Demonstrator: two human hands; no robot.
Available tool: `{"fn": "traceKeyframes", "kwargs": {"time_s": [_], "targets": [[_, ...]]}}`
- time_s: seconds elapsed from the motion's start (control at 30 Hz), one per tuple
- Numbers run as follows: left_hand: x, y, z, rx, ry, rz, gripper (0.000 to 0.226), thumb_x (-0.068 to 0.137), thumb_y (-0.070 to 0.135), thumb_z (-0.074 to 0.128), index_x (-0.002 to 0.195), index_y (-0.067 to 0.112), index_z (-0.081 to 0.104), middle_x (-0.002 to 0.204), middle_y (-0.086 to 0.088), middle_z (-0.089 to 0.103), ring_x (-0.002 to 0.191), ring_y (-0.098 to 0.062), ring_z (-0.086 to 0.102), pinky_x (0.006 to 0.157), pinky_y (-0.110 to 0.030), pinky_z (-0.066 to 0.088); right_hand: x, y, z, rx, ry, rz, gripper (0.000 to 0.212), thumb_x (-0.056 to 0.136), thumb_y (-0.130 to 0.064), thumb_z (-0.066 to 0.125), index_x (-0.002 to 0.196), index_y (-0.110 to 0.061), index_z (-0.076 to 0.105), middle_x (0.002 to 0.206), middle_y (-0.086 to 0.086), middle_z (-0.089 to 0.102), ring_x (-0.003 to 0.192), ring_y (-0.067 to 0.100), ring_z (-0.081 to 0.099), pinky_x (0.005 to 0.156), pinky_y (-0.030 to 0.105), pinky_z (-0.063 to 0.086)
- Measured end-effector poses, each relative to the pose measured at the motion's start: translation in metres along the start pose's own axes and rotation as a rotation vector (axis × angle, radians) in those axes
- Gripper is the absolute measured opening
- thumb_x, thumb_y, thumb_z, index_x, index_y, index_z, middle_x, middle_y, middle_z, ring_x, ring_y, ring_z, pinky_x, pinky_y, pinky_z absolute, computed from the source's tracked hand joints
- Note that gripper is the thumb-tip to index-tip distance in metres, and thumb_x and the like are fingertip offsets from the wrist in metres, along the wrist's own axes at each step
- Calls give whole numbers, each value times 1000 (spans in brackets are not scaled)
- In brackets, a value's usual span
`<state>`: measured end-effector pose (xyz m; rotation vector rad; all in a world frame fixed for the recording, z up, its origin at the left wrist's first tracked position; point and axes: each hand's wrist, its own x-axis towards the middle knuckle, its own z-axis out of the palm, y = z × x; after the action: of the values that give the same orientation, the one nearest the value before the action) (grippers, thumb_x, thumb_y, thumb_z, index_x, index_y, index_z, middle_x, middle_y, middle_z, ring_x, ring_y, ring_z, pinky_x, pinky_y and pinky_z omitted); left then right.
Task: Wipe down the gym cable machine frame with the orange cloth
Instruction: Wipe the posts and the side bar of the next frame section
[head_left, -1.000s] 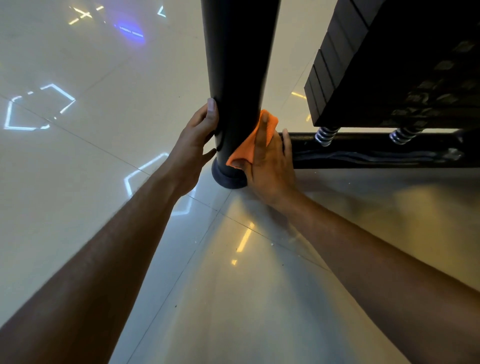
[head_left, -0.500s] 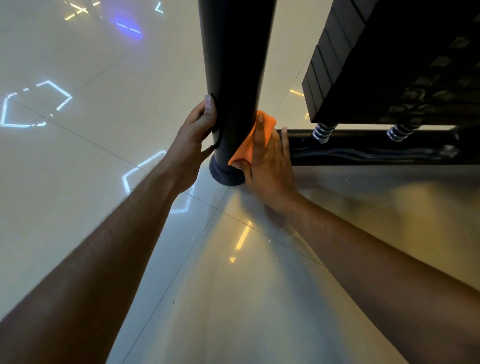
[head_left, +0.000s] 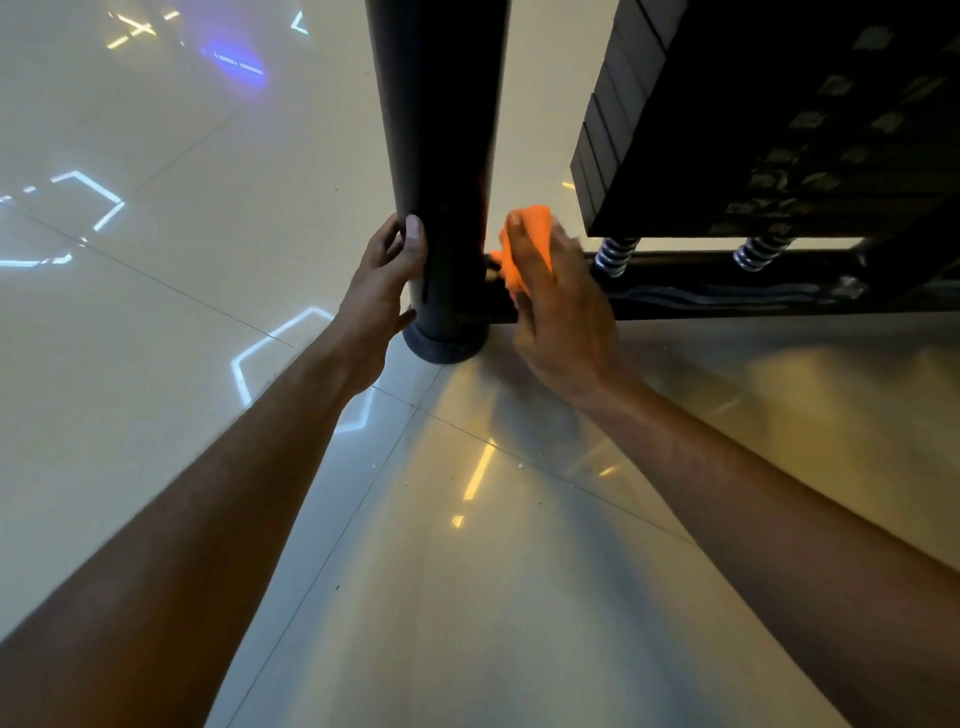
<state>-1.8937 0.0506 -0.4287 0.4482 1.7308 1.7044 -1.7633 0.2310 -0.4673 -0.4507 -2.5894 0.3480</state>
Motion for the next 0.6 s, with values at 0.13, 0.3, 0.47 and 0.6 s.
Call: {"fn": "traceKeyframes", "kwargs": {"time_s": [0.13, 0.3, 0.47, 0.6], "targets": [[-6, -14, 3, 1, 32, 8, 68, 99, 62, 65, 160, 51, 36, 166, 22, 39, 152, -10, 40, 120, -61, 40, -8, 6, 7, -234, -19, 51, 77, 109, -45, 45, 174, -18, 14, 179, 23, 10, 165, 44, 14, 131, 62, 18], [-5, -18, 2, -5, 56, -7, 65, 99, 60, 66, 158, 52, 38, 164, 22, 42, 152, -11, 41, 117, -59, 44, -24, 21, 34, -158, -28, -74, 67, 116, -44, 37, 174, -15, 19, 180, 22, 10, 168, 43, 2, 132, 66, 7], [-5, -19, 4, -37, 65, 4, 58, 104, 53, 64, 157, 49, 40, 161, 22, 47, 148, -7, 46, 106, -46, 51, -21, 23, 31, 82, 65, 34, 61, 115, -32, 52, 166, -17, 22, 176, 20, 22, 167, 37, 15, 134, 59, 15], [-6, -20, 5, -42, 85, 11, 57, 105, 50, 63, 157, 47, 40, 161, 20, 47, 146, -7, 47, 105, -44, 52, -17, 19, 29, 34, 33, -3, 56, 114, -32, 50, 166, -15, 34, 179, 20, 14, 166, 40, 15, 132, 60, 20]]}}
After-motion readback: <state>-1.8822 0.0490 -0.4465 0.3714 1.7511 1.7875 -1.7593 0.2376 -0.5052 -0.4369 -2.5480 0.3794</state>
